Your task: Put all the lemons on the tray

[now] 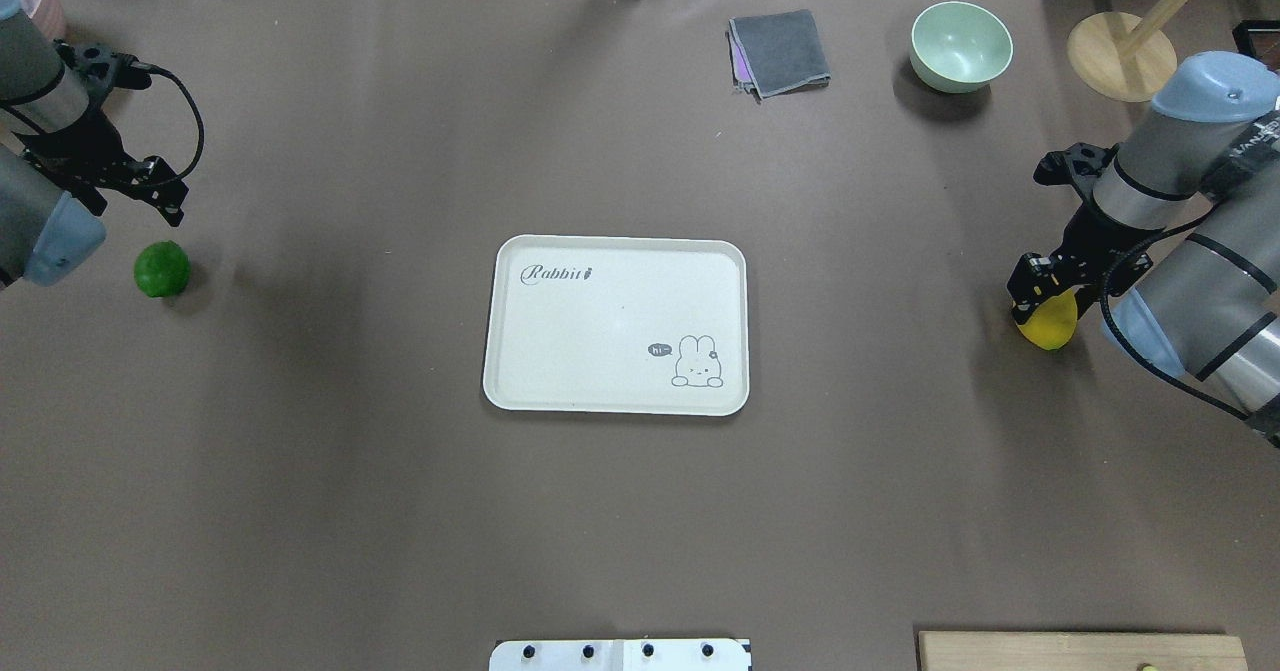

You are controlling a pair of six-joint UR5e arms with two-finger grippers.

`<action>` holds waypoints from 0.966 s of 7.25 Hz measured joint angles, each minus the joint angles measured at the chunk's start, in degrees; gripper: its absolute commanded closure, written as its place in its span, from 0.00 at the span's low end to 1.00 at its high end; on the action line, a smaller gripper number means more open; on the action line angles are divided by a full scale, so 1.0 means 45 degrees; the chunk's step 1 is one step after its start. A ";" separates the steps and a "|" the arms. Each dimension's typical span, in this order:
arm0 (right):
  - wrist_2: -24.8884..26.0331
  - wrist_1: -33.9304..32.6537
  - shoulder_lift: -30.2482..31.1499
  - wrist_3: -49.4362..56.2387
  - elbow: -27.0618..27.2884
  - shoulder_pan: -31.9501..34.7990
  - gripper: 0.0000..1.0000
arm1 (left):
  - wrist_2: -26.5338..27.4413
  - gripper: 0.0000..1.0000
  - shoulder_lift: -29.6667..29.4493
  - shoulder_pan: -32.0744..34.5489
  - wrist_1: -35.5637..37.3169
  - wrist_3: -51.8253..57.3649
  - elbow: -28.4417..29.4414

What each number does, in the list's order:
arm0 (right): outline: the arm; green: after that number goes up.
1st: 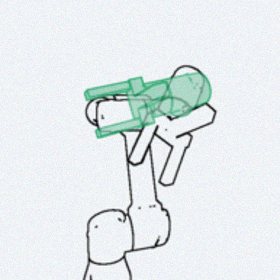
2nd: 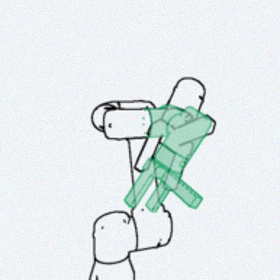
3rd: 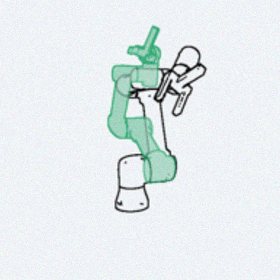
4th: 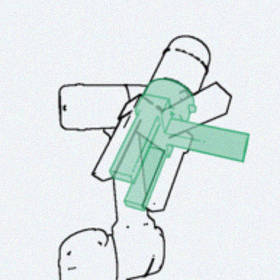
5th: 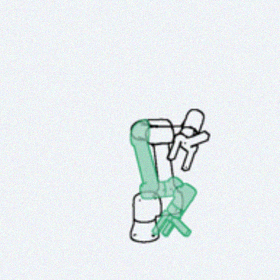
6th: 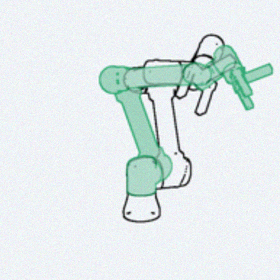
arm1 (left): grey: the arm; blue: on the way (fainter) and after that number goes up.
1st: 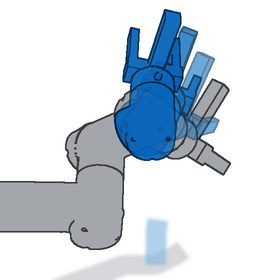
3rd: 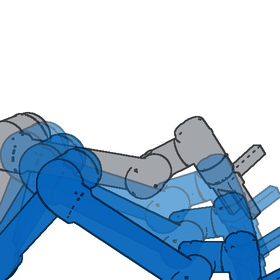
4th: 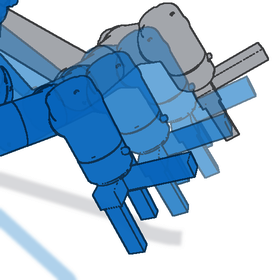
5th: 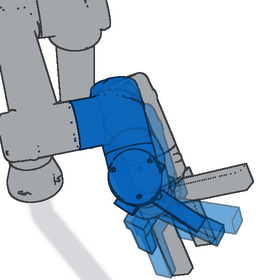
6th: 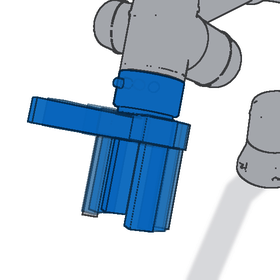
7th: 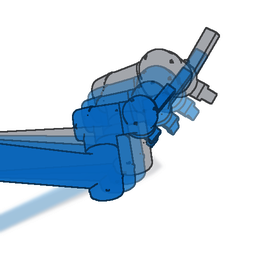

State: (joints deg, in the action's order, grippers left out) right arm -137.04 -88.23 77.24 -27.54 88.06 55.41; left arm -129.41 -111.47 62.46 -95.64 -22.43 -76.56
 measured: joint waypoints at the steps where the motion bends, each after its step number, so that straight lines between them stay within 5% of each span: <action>1: -0.0082 -0.0041 -0.0014 0.0001 0.0057 -0.0029 0.84 | -0.0175 0.02 0.0002 -0.0090 -0.0105 -0.0005 0.0142; 4: -0.0130 0.0005 -0.0513 0.0000 0.0711 -0.0115 0.84 | -0.1012 0.02 0.0006 -0.0209 -0.0168 -0.0032 0.0439; 7: -0.0095 0.0061 -0.2598 0.0003 0.0790 -0.0834 0.84 | -0.1590 0.02 0.0075 -0.0414 -0.0099 -0.0034 0.0530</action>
State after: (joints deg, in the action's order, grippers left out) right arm -137.47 -87.95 65.55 -27.52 91.61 51.65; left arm -136.56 -111.14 60.60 -96.08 -22.59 -74.18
